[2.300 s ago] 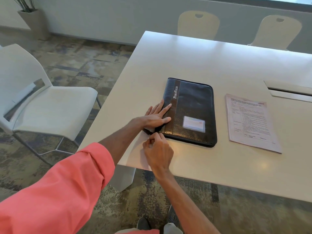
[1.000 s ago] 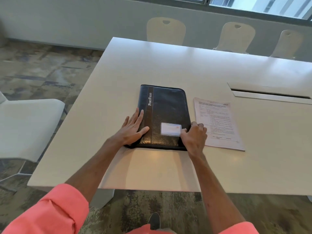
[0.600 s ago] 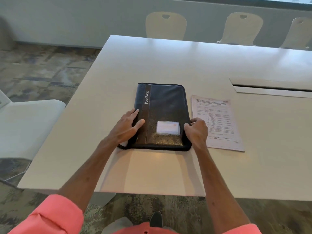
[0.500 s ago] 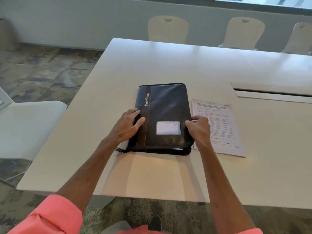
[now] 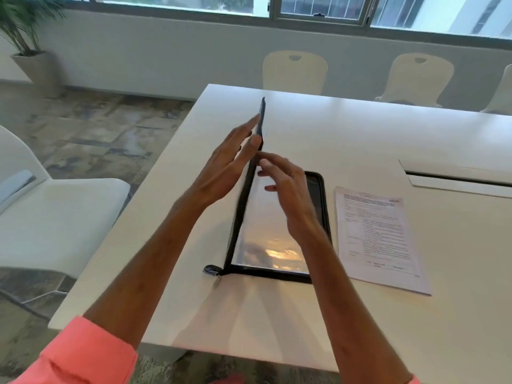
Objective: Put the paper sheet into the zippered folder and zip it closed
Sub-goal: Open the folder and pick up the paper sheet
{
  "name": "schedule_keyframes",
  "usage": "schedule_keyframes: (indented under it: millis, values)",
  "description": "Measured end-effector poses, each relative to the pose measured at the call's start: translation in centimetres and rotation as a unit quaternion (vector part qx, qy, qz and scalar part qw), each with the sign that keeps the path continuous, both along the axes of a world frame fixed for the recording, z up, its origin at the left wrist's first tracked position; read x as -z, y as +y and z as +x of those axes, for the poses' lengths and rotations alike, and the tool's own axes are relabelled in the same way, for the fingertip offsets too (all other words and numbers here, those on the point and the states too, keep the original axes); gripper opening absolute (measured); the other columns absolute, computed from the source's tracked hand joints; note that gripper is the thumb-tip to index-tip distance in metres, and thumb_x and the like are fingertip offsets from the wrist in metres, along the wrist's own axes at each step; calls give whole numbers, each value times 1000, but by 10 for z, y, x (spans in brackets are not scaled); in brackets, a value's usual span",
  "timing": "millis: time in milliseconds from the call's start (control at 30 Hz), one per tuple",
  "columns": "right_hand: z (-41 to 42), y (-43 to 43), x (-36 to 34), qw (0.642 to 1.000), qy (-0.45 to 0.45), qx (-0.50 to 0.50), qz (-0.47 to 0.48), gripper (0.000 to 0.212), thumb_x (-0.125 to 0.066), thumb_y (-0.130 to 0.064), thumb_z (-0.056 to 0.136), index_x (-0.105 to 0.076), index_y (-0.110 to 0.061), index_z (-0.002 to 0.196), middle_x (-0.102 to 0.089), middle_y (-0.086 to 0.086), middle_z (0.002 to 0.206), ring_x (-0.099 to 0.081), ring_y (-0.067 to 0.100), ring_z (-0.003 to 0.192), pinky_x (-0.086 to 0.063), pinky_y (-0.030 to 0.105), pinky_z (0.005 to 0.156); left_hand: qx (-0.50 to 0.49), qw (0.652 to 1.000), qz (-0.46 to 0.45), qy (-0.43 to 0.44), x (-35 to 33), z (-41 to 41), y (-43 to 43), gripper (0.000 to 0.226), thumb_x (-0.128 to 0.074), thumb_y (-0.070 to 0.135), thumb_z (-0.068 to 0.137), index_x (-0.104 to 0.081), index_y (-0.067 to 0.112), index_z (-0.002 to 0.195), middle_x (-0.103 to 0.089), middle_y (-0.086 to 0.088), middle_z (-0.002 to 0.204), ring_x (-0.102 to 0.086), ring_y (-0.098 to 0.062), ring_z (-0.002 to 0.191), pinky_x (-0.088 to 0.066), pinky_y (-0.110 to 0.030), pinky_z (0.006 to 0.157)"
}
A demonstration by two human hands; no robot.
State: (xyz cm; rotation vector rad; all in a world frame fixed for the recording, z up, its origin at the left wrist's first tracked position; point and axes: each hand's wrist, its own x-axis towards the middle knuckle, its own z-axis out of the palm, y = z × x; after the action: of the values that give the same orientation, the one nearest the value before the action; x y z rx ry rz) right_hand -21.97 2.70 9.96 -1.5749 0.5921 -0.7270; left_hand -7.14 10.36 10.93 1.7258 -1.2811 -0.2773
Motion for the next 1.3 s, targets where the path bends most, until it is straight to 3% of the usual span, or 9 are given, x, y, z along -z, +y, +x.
schedule_keyframes:
  millis: [167,233,333,500,633,800,967,1133,1300]
  values:
    - [34,20,6,992,7,-108,-61,35,-65,-15,107,-71,-25,140,-61,-2,141,-60,4,131,-49,29,107,16,997,81,-6,-17,44,29,61,-58,43,108,-44,33,166,-28,18,177,-28,-5,162,-29,-40,132]
    - [46,24,11,989,12,-133,-65,46,-66,-7,105,-66,-24,148,-59,-3,149,-56,9,141,-46,38,118,3,995,101,-14,-20,64,42,59,-62,30,106,-49,29,164,-29,17,176,-29,-6,162,-30,-39,132]
    - [61,32,21,982,13,-178,-59,62,-64,3,103,-55,-20,160,-55,-2,160,-50,8,149,-42,27,117,-18,989,142,-33,-20,90,56,58,-63,17,107,-49,24,164,-28,17,177,-26,-6,162,-27,-36,130]
    - [94,57,44,970,10,-242,-7,70,-59,9,102,-47,-17,165,-52,-2,167,-45,7,156,-39,28,120,-79,969,230,-51,-4,123,83,68,-66,24,108,-38,22,170,-20,9,181,-23,-13,165,-21,-32,131]
    - [117,75,59,964,-11,-264,32,74,-56,12,97,-43,-13,166,-51,0,168,-45,9,157,-38,35,128,-159,942,285,-73,18,134,98,66,-57,38,112,-33,21,171,-26,-2,180,-27,-22,165,-22,-43,135]
    - [124,70,77,981,-16,-190,25,73,-54,7,88,-52,-9,159,-56,8,162,-51,16,152,-49,37,122,-214,907,352,-88,53,133,102,93,-38,78,103,-17,22,175,-18,-7,182,-22,-29,167,-23,-56,134]
    - [109,40,106,982,96,-106,-126,61,-50,20,97,-63,-8,150,-58,10,162,-51,18,151,-45,35,124,-221,876,410,-121,100,126,97,129,-40,99,84,12,23,174,16,-12,182,6,-42,168,-6,-63,133]
    - [71,4,138,944,177,-1,-278,54,-60,14,94,-74,-14,138,-71,0,147,-73,19,123,-50,19,107,-240,865,420,-135,133,137,99,111,-53,76,99,7,23,174,14,-12,181,3,-42,168,-9,-65,133]
    - [46,-20,157,918,216,-5,-332,46,-63,9,97,-76,-14,135,-72,-1,144,-73,19,125,-55,25,106,-273,865,407,-113,149,134,92,76,-43,50,113,-7,24,175,2,-16,182,-7,-43,167,-9,-62,134]
